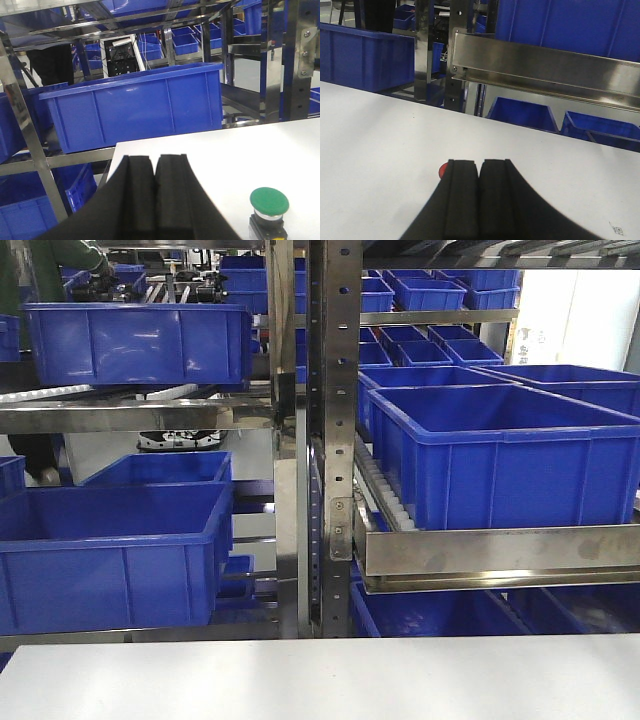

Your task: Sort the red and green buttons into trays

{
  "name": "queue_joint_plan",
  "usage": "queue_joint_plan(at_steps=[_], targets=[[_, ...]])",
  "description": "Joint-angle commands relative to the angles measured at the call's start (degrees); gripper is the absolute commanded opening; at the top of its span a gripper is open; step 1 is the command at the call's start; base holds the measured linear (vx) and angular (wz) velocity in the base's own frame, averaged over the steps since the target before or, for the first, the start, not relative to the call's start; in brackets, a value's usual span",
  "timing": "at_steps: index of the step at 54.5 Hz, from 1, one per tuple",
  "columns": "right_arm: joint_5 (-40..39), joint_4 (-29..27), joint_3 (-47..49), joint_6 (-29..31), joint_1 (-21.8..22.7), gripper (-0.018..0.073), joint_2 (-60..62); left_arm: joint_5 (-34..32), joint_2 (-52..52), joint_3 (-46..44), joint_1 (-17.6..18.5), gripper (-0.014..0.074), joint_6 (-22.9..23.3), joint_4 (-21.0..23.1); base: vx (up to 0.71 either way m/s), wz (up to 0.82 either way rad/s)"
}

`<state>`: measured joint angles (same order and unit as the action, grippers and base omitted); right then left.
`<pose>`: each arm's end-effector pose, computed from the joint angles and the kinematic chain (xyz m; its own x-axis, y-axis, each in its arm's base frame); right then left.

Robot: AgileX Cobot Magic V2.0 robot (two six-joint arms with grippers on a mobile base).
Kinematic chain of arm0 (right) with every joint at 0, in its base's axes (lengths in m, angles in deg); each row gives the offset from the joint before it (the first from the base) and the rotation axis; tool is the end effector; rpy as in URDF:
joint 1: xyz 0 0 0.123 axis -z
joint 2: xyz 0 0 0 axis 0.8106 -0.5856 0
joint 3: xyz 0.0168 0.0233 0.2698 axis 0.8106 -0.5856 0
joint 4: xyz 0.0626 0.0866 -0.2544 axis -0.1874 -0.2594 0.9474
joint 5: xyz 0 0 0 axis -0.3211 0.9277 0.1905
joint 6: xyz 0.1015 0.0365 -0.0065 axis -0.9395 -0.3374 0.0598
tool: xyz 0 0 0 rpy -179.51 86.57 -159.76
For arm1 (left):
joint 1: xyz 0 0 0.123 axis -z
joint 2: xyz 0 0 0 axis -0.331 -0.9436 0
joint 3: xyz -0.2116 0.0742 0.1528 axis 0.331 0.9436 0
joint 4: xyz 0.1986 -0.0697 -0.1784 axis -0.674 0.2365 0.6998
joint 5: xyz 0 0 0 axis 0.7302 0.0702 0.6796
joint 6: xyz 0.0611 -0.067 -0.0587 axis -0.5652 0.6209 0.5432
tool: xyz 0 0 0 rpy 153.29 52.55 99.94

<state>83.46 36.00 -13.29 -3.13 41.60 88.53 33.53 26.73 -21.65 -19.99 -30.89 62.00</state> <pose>0.1085 0.0244 0.1816 -0.1105 -0.1562 -0.9815 -0.2352 0.9636 -0.1269 0.1117 0.0041 0.1886 -0.0845 0.1001 -0.9914 -0.0295 0.9943 0.1029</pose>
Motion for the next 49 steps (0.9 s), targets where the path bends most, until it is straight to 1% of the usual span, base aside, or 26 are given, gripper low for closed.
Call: queue_joint_plan(at_steps=[1, 36, 39, 42, 49], targets=[[-4.89, 0.53, -0.42, 0.63, 0.07, -0.0008, 0.33, -4.72, 0.70, -1.60, 0.18, -0.0006, 0.08, 0.40, 0.00, 0.00], [-5.35, 0.85, -0.42, 0.63, 0.07, -0.0008, 0.33, -4.88, 0.70, -1.60, 0.18, -0.0006, -0.07, 0.22, 0.00, 0.00], [-6.12, 0.85, -0.42, 0.63, 0.07, -0.0008, 0.33, -6.87, 0.70, -1.68, 0.18, -0.0006, -0.44, -1.23, 0.00, 0.00], [-8.26, 0.53, -0.42, 0.63, 0.07, -0.0008, 0.33, -10.63, 0.70, -1.68, 0.18, -0.0006, -0.44, -3.38, 0.00, 0.00], [-14.82, -0.22, -0.37, 0.26, 0.07, -0.0008, 0.33, -15.99, 0.70, -1.68, 0.18, -0.0006, -0.80, -3.81, 0.00, 0.00]])
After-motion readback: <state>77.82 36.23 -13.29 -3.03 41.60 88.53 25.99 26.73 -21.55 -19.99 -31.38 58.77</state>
